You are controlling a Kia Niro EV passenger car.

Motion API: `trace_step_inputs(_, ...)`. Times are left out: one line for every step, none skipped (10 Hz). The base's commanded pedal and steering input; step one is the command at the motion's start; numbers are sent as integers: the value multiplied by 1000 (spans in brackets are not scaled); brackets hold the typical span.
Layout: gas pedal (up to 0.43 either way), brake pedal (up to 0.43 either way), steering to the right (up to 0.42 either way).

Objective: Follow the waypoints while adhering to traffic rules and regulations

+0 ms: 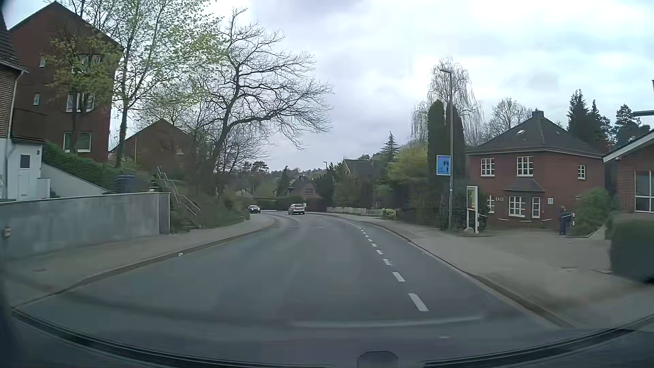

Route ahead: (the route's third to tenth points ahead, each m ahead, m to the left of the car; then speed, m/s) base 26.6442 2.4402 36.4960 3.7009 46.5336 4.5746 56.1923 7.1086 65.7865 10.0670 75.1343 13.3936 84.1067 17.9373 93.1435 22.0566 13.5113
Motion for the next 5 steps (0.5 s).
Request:
trace_step_inputs(110, 6, -3)
trace_step_inputs(110, 0, -3)
trace_step_inputs(110, 0, -3)
trace_step_inputs(87, 0, -3)
trace_step_inputs(47, 0, -3)
